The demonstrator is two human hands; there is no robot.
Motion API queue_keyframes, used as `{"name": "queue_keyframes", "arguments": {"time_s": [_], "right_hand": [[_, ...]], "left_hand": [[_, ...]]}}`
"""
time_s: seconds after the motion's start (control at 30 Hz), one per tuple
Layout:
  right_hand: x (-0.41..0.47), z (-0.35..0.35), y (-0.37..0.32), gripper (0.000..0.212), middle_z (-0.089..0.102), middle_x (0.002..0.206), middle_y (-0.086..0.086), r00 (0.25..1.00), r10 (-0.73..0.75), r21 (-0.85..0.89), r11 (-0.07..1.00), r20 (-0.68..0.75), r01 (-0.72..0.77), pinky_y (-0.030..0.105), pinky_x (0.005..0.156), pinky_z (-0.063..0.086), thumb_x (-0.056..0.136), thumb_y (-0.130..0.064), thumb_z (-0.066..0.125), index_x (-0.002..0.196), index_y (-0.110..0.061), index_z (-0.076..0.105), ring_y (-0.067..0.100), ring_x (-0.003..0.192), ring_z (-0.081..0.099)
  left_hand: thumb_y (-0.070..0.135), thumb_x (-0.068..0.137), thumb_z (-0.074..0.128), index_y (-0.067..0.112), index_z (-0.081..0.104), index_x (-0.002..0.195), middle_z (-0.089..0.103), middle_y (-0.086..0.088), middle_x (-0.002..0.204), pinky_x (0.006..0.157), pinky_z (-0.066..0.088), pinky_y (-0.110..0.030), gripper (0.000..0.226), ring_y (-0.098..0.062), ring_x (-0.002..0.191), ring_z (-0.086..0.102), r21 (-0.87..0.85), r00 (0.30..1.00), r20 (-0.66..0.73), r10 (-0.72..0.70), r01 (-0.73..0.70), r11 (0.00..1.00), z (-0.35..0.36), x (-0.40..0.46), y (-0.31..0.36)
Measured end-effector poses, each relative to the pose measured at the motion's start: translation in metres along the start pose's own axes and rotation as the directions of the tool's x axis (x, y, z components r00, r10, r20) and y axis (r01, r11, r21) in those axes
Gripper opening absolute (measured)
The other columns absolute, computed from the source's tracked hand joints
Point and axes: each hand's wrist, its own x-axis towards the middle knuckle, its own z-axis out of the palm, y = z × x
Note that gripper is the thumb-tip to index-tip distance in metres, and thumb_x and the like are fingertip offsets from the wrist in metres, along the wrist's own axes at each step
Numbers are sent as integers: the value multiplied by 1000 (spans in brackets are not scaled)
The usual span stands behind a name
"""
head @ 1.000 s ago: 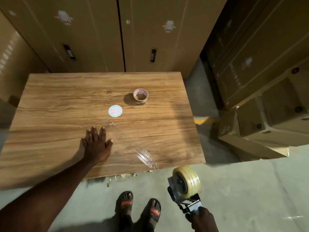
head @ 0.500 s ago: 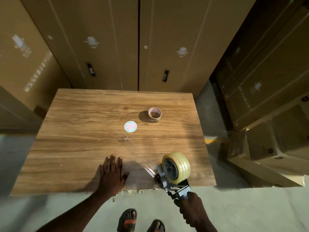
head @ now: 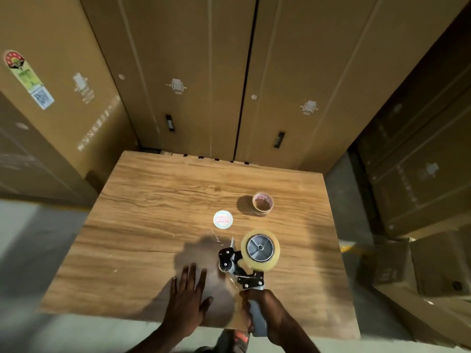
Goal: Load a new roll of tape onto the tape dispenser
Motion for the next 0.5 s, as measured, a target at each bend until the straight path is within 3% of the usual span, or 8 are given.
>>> {"name": "queue_keyframes", "arguments": {"time_s": [0.07, 0.17, 0.27, 0.37, 0.43, 0.5], "right_hand": [[19, 1, -8, 24, 57, 61, 13, 997, 50, 1, 999, 54, -51, 26, 39, 35, 80, -27, 70, 69, -6, 66, 24, 42, 48], [49, 0, -19, 22, 55, 59, 8, 980, 132, 6, 991, 150, -134, 25, 38, 33, 79, -28, 70, 67, -11, 62, 21, 41, 49], [66, 4, -23, 23, 50, 60, 8, 958, 155, 74, 981, 241, -178, 26, 44, 32, 71, -24, 76, 65, -13, 57, 23, 46, 50], [62, 10, -29, 27, 46, 60, 12, 976, 123, 42, 990, 181, -133, 31, 49, 34, 63, -22, 81, 64, -8, 58, 25, 49, 50], [54, 13, -40, 36, 58, 63, 9, 999, 24, -226, 974, 25, -18, 37, 56, 46, 64, -36, 89, 69, -9, 66, 24, 54, 61], [54, 15, -43, 40, 70, 78, -2, 972, -165, -551, 833, -167, 46, 28, 71, 50, 67, -65, 81, 80, -30, 68, 12, 75, 68]], "left_hand": [[58, 95, 37, 20, 42, 153, 39, -16, 160, 106, 31, -57, 70, -41, 141, 43, -9, 1000, 9, -5, 5, 1000, -4, -5, 3], [52, 77, 54, 22, 51, 148, 46, -13, 156, 103, 36, -53, 78, -39, 140, 45, -2, 998, 58, -32, 32, 999, -9, -6, 7], [55, 77, 56, 26, 56, 144, 53, -11, 151, 93, 53, -51, 73, -32, 140, 38, -18, 996, 48, -77, 78, 997, -10, -2, 14], [53, 75, 56, 28, 58, 140, 54, -8, 150, 84, 59, -46, 70, -31, 136, 51, -101, 984, 120, -131, 143, 985, -14, 0, 18], [52, 69, 55, 30, 56, 137, 45, -4, 155, 78, 60, -44, 71, -29, 131, 59, -123, 977, 138, -165, 182, 976, -16, 4, 13], [52, 65, 53, 29, 51, 134, 20, 1, 167, 76, 59, -43, 72, -25, 144, 42, -156, 988, 44, -147, 152, 976, -6, 10, 3]]}}
